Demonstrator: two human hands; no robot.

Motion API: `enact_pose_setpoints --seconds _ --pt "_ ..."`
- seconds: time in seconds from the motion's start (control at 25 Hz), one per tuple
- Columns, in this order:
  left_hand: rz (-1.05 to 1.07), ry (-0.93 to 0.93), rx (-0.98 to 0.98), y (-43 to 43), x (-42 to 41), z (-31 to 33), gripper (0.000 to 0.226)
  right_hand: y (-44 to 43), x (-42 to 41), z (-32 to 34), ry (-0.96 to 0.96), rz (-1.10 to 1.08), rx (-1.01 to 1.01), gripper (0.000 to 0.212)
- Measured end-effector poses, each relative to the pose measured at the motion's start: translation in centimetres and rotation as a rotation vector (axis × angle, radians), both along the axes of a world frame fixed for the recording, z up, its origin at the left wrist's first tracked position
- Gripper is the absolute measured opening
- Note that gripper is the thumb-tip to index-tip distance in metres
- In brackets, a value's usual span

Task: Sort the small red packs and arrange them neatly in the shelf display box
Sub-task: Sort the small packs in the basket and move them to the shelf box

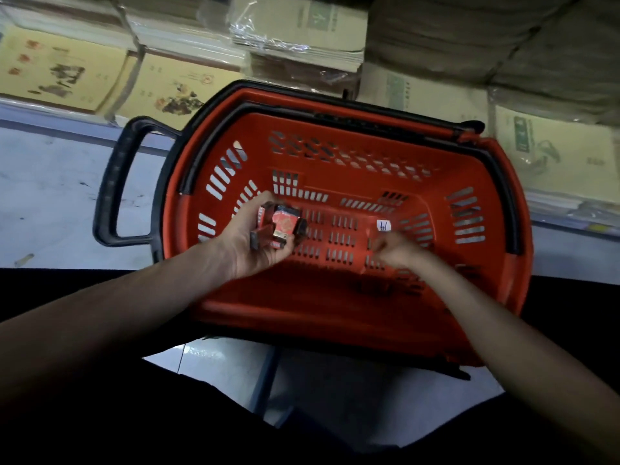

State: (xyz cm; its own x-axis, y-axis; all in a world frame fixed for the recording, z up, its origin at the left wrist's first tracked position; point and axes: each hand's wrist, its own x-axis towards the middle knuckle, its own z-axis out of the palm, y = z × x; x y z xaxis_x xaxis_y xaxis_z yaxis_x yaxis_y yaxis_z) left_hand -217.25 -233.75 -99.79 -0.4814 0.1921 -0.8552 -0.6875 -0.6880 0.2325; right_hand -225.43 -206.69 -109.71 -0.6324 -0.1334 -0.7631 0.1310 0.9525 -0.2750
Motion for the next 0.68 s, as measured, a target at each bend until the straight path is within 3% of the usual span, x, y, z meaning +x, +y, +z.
enact_pose_setpoints --seconds 0.12,0.24,0.4,0.6,0.68 --pt "-0.011 -0.077 -0.035 0.4 2.0 -1.3 0.02 1.1 3.6 -1.8 -0.011 0.196 0.151 0.011" --pt "-0.063 -0.087 -0.087 0.8 3.7 -2.1 0.023 1.4 5.5 -3.3 0.023 0.288 0.152 0.042" --pt "-0.113 -0.117 -0.096 1.3 4.8 -2.4 0.027 1.5 6.2 -5.7 0.072 0.499 0.253 0.046" --pt "-0.023 -0.104 -0.044 0.8 3.0 -1.8 0.026 1.9 6.2 -7.7 0.033 0.456 0.268 0.041" --pt "-0.003 -0.085 -0.04 0.4 2.3 -1.6 0.023 3.3 6.2 -10.6 -0.005 0.341 0.199 0.045"
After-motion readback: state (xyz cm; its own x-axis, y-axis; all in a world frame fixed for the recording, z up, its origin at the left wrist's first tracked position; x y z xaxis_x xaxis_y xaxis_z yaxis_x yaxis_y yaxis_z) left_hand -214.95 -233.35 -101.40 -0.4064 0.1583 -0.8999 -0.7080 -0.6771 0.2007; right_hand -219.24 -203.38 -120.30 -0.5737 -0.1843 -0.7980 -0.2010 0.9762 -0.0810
